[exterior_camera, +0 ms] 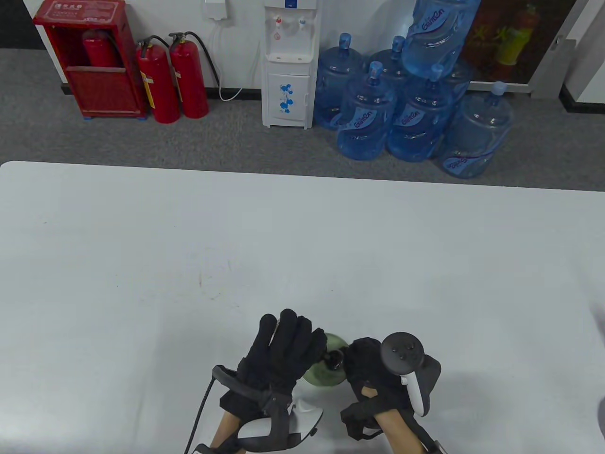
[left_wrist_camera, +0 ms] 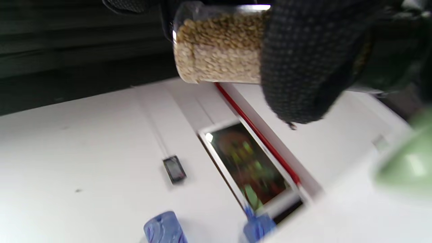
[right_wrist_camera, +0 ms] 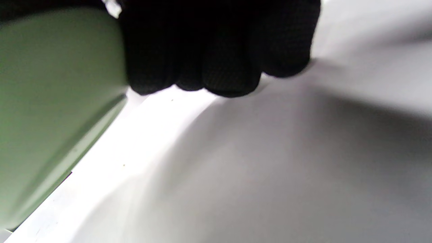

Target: Hold seasoning dish and receive white sesame seeds shaken from seasoning bottle

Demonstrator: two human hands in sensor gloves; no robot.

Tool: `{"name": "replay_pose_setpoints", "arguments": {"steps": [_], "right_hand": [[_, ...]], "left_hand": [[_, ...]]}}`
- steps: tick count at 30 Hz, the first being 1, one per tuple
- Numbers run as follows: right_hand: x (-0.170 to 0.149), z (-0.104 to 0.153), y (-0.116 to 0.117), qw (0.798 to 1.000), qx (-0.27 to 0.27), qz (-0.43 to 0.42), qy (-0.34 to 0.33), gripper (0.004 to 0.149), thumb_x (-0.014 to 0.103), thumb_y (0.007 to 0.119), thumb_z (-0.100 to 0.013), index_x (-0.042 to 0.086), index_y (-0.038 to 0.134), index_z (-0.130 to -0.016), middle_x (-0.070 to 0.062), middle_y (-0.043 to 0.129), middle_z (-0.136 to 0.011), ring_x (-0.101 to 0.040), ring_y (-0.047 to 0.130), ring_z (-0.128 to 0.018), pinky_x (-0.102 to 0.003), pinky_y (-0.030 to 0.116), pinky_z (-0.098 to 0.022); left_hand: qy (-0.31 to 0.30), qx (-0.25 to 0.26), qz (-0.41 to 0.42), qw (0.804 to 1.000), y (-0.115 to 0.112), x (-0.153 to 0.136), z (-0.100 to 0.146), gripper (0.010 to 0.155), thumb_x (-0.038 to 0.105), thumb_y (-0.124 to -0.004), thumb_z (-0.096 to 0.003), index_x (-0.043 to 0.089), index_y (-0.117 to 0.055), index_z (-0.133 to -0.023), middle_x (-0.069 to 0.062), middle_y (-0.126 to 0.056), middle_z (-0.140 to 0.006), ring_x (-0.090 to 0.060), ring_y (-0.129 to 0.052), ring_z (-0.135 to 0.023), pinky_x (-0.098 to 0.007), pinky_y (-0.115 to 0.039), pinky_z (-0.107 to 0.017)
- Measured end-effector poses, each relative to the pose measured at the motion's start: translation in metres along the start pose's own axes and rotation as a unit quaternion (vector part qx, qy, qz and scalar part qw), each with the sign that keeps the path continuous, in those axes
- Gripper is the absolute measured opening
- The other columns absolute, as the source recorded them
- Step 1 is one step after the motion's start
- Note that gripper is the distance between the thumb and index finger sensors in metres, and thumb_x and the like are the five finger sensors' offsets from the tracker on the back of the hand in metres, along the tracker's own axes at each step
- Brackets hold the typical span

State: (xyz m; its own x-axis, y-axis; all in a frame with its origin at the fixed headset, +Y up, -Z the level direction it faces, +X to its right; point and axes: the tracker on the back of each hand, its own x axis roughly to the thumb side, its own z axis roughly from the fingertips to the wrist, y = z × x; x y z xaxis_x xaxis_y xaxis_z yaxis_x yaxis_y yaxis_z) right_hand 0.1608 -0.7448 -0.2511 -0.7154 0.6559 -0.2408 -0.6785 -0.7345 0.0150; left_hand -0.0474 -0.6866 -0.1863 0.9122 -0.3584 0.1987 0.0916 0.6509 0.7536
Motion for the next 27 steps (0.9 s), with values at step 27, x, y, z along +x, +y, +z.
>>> {"name": "replay_pose_setpoints", "arguments": {"steps": [27], "right_hand": [[-0.001, -0.002, 0.003, 1.0, 0.01, 0.005, -0.003, 0.038, 0.054, 0.085, -0.044, 0.022, 0.092, -0.064, 0.006, 0.081, -0.09, -0.02, 0.091, -0.074, -0.037, 0.082, -0.056]], "left_hand": [[-0.023, -0.062, -0.036, 0.997, -0.014, 0.017, 0.009, 0.064, 0.038, -0.107, -0.0356, 0.058, -0.073, -0.086, 0.019, -0.067, -0.104, -0.022, -0.065, -0.108, -0.058, -0.048, -0.083]]}}
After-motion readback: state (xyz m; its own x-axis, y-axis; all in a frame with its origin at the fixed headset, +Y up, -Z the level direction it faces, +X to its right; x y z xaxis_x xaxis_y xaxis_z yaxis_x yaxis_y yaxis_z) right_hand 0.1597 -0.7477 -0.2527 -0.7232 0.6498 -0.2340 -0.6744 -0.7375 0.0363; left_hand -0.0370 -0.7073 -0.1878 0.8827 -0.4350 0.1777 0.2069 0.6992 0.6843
